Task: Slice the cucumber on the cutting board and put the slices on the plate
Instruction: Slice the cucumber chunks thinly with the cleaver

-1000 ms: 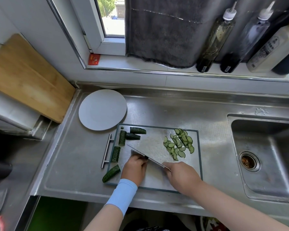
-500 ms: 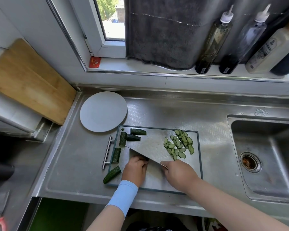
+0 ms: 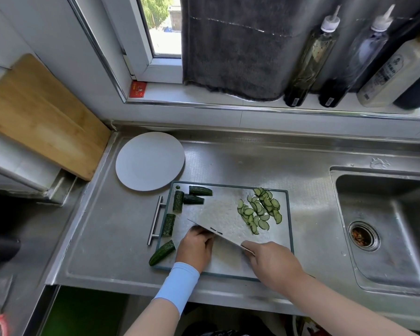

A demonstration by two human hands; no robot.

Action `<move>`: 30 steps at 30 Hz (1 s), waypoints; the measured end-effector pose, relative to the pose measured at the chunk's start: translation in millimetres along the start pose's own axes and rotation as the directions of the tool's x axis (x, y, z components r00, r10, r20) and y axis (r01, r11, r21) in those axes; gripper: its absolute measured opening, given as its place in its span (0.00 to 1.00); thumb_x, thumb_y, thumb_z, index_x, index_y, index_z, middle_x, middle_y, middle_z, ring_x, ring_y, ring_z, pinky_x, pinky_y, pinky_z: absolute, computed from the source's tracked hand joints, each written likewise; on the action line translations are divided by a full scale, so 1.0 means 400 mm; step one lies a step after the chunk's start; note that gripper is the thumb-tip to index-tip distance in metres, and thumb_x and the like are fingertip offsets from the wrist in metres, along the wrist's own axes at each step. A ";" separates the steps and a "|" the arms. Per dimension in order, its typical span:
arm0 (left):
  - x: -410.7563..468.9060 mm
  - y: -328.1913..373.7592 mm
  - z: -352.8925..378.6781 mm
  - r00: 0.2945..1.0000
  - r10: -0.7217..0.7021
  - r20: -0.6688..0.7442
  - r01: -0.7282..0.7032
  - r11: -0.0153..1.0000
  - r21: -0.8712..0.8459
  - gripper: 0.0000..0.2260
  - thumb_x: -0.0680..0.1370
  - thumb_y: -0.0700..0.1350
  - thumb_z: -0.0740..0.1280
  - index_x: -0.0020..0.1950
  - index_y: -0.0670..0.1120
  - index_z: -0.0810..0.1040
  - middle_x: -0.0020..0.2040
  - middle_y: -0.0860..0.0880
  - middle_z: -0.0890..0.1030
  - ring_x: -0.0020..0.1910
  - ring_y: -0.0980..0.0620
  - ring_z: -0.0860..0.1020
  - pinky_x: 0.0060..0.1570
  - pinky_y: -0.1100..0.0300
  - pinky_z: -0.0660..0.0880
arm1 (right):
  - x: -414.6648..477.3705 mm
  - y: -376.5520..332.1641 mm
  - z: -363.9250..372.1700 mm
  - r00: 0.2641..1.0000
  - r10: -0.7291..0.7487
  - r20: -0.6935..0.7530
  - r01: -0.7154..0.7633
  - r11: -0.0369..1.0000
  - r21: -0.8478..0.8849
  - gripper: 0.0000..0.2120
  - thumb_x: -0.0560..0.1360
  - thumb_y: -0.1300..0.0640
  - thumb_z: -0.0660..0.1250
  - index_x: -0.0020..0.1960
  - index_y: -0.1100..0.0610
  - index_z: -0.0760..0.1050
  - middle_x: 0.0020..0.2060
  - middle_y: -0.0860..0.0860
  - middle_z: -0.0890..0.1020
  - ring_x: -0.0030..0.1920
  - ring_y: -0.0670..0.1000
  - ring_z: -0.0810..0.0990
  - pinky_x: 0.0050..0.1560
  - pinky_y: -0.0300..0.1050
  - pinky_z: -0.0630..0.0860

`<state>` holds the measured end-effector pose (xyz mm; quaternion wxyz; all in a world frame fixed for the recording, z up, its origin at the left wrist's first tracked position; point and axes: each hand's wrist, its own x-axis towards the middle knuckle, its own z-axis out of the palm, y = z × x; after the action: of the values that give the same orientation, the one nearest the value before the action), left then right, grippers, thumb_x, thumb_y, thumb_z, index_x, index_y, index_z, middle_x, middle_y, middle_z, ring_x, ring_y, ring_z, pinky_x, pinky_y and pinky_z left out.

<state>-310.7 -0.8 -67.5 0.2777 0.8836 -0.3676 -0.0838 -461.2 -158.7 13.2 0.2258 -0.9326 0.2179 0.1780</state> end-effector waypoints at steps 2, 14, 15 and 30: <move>0.000 -0.001 0.000 1.000 0.006 0.004 -0.006 1.000 0.000 0.12 0.63 0.36 0.79 0.42 0.49 0.86 0.43 0.49 0.83 0.42 0.48 0.81 0.42 0.64 0.77 | -0.004 0.004 -0.001 1.000 0.000 -0.013 0.000 1.000 0.002 0.08 0.83 0.48 0.54 0.56 0.46 0.72 0.41 0.50 0.82 0.38 0.55 0.73 0.35 0.47 0.67; 0.001 -0.002 0.003 1.000 -0.016 -0.016 0.016 1.000 -0.023 0.11 0.63 0.36 0.79 0.41 0.48 0.86 0.43 0.50 0.83 0.42 0.49 0.81 0.43 0.65 0.76 | 0.018 -0.013 -0.007 1.000 -0.003 0.027 0.002 1.000 0.024 0.09 0.83 0.51 0.54 0.55 0.47 0.73 0.39 0.50 0.77 0.39 0.55 0.71 0.37 0.46 0.66; 0.001 -0.002 0.004 1.000 -0.018 -0.016 0.018 0.999 -0.028 0.11 0.63 0.35 0.79 0.41 0.48 0.86 0.42 0.50 0.83 0.41 0.49 0.81 0.41 0.65 0.76 | 0.026 -0.019 -0.002 0.999 -0.001 0.034 0.000 1.000 0.031 0.09 0.83 0.52 0.54 0.54 0.47 0.73 0.38 0.49 0.76 0.39 0.55 0.72 0.37 0.46 0.66; 0.002 0.007 -0.008 1.000 -0.017 -0.016 0.016 1.000 -0.026 0.14 0.60 0.35 0.81 0.40 0.50 0.86 0.40 0.50 0.83 0.38 0.49 0.81 0.37 0.65 0.76 | 0.017 -0.011 0.011 1.000 -0.018 0.005 0.018 0.999 0.042 0.10 0.81 0.53 0.56 0.58 0.49 0.73 0.42 0.52 0.82 0.42 0.56 0.77 0.40 0.49 0.74</move>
<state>-310.9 -1.7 -63.1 0.2913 0.8836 -0.3569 -0.0835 -454.6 -155.1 8.1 0.2477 -0.9291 0.2125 0.1739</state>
